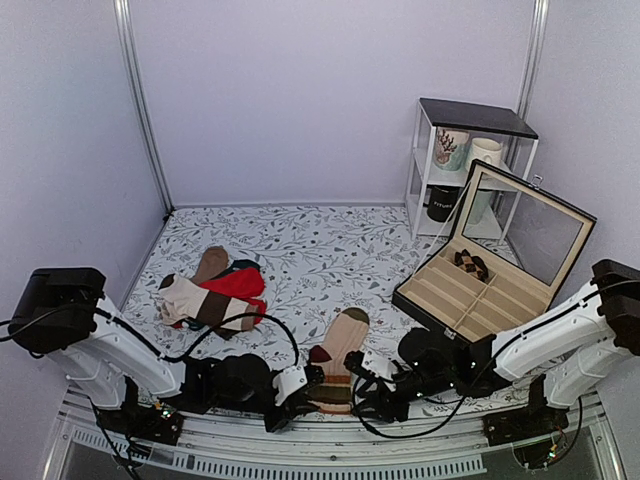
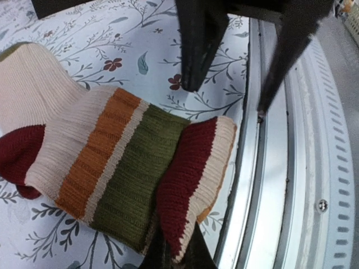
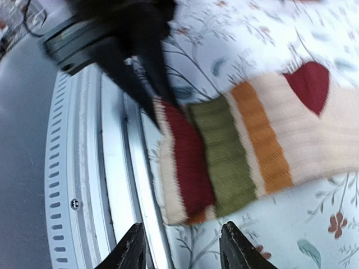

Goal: Roll the socks
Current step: Roll a pair of socks at the center of the board.

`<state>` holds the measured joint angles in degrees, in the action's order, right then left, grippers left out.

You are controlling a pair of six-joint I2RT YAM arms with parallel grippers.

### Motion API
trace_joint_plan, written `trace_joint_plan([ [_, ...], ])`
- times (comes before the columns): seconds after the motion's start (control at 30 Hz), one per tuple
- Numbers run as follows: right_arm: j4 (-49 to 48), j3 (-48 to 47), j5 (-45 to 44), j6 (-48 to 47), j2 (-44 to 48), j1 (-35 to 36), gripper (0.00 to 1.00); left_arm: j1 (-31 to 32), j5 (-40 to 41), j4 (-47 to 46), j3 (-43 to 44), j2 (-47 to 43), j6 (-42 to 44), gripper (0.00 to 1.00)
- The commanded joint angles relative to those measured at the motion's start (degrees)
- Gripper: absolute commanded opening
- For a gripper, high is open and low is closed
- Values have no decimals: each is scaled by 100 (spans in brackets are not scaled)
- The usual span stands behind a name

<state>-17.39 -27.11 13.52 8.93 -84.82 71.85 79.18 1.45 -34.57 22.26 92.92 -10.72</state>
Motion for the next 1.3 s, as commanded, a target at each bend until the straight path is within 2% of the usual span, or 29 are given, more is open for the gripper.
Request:
trace_joint_plan([
  [0.0, -870, 83, -1254, -1115, 109, 607, 47, -285, -565, 831, -115, 95, -530, 0],
  [0.2, -969, -129, -1921, -1704, -356, 1022, 47, -432, -913, 867, -48, 293, -598, 0],
  [0.5, -927, -483, -2169, -1923, -1168, 1209, 46, -507, -1167, 774, -72, 444, -646, 0],
  [0.6, -829, -505, -2202, -1842, -1285, 1208, 37, -528, -1203, 697, -139, 397, -667, 0],
  [0.77, -476, -540, -2244, -1463, -1381, 1209, 14, -544, -1237, 437, -294, 182, -688, 0],
  [0.8, -405, -541, -2227, -1365, -1394, 1208, 12, -550, -1237, 388, -314, 116, -679, 2],
  [0.87, -277, -541, -2113, -1185, -1415, 1208, 10, -544, -1171, 306, -354, -72, -632, 19],
  [0.97, -161, -529, -1740, -926, -1364, 1170, 10, -496, -757, 92, -491, -543, -448, 31],
  [1.13, 375, -691, -606, -346, -1288, 753, 10, -31, 498, -93, -708, -1560, 478, 46],
  [1.17, 520, -770, -368, -237, -1310, 656, 10, 7, 579, -101, -715, -1677, 631, 50],
  [1.27, 1151, -1161, 376, -43, -1431, 313, 10, 74, 556, -99, -678, -1821, 1038, 53],
])
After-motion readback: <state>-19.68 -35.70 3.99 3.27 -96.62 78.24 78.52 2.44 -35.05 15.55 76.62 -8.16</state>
